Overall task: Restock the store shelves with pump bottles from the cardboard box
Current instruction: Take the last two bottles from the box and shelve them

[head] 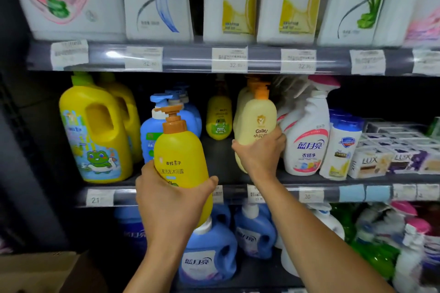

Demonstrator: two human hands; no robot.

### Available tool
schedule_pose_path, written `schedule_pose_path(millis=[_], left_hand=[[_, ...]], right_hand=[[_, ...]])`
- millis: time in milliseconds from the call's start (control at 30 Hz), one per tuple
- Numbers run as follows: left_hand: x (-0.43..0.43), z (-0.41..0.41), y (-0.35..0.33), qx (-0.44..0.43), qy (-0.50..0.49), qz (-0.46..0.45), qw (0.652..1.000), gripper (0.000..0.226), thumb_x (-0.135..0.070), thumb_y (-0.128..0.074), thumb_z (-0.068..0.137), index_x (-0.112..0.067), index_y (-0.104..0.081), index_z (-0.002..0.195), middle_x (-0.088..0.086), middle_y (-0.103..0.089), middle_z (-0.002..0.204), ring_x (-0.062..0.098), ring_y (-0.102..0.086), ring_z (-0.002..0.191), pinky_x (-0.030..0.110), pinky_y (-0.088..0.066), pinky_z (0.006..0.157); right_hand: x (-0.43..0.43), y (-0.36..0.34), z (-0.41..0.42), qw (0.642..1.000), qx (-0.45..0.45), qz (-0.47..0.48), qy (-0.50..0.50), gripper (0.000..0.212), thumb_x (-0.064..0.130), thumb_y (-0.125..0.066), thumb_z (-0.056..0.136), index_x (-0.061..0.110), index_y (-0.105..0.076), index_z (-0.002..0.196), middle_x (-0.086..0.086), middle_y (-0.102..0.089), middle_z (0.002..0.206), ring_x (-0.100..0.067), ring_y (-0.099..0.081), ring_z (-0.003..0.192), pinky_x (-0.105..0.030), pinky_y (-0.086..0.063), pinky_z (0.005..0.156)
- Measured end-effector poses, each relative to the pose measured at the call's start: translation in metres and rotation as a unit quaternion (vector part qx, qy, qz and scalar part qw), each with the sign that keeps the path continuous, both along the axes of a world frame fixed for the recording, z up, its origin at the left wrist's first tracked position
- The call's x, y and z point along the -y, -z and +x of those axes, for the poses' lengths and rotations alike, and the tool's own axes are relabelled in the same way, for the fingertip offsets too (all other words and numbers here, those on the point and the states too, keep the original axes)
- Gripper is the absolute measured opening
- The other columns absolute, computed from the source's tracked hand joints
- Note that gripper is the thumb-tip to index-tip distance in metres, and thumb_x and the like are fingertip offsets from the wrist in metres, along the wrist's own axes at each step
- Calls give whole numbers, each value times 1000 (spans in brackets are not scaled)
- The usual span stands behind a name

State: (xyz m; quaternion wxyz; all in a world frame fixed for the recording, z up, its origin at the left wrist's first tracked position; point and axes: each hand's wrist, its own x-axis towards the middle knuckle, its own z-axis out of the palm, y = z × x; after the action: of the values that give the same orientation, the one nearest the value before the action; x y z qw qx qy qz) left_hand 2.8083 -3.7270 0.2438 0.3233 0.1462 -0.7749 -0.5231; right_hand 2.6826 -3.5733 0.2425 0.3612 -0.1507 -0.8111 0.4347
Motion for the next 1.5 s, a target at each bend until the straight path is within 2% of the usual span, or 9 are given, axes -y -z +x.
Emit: schedule_pose_path(millis=[367,500,600,767,933,1067,1167,1333,1500], left_hand=[[-17,-13,0,-4,-8,-17,1000,100,-67,-75,32,-16,-50,115,5,-58,103,31,-59,94,48,-53,81],[-28,-26,-8,-12,9,-11,1000,82,-59,-82,38,-20,-50,103,2,-59,97,27,-58,90,44,-52,78],[-39,-45,-18,-32,24,-15,999,81,-55,-83,40,-19,-49,104,1,-60,97,26,-57,89,42,-51,78],[-56,-89,-24,-45,50,-25,997,82,-44,-89,49,-15,-45,112,5,-56,105,25,-55,98,40,-51,81],[-70,-118,-5,-41,66,-33,996,84,-35,-92,50,-13,-40,112,5,-52,110,23,-53,102,31,-47,82],[-78,-129,11,-7,37,-54,998,98,-34,-92,52,-6,-35,127,10,-45,123,28,-43,119,41,-40,102],[-78,-133,12,1,22,-39,999,113,-31,-91,54,-9,-24,141,13,-41,132,31,-37,126,46,-35,107],[-71,-131,16,38,48,-59,996,131,-27,-95,47,-9,-13,147,15,-32,141,32,-29,133,47,-29,112],[-61,-118,29,98,27,-88,991,100,-33,-93,50,-7,-36,127,13,-47,127,31,-46,121,43,-42,103]], right_hand=[[-3,10,-19,999,18,36,27,118,54,-87,48,4,-26,137,-17,-41,130,-35,-42,120,-43,-44,91],[-5,13,-7,996,41,82,1,127,46,-86,58,-2,-9,146,-24,-34,140,-39,-35,128,-44,-37,103],[-14,21,17,987,40,147,-60,110,38,-79,72,0,-9,148,-23,-26,147,-37,-28,135,-44,-33,110],[-49,39,61,950,40,268,-156,69,32,-69,83,8,-38,139,-11,-42,137,-28,-42,126,-39,-39,104],[-88,71,77,883,63,435,-166,64,42,-67,81,13,-49,135,-4,-55,130,-23,-49,121,-37,-32,109],[-97,88,75,870,72,453,-180,75,38,-76,74,12,-47,138,-6,-53,133,-24,-45,125,-42,-36,108],[-98,91,74,881,67,428,-193,75,33,-74,78,13,-42,142,-6,-48,138,-22,-33,130,-44,-36,109],[-96,96,75,897,82,375,-218,73,35,-62,88,19,-27,150,-1,-31,151,-19,-18,141,-36,-21,117],[-94,100,74,902,76,367,-215,74,34,-63,88,19,-26,150,-2,-30,152,-19,-15,142,-36,-18,117]])
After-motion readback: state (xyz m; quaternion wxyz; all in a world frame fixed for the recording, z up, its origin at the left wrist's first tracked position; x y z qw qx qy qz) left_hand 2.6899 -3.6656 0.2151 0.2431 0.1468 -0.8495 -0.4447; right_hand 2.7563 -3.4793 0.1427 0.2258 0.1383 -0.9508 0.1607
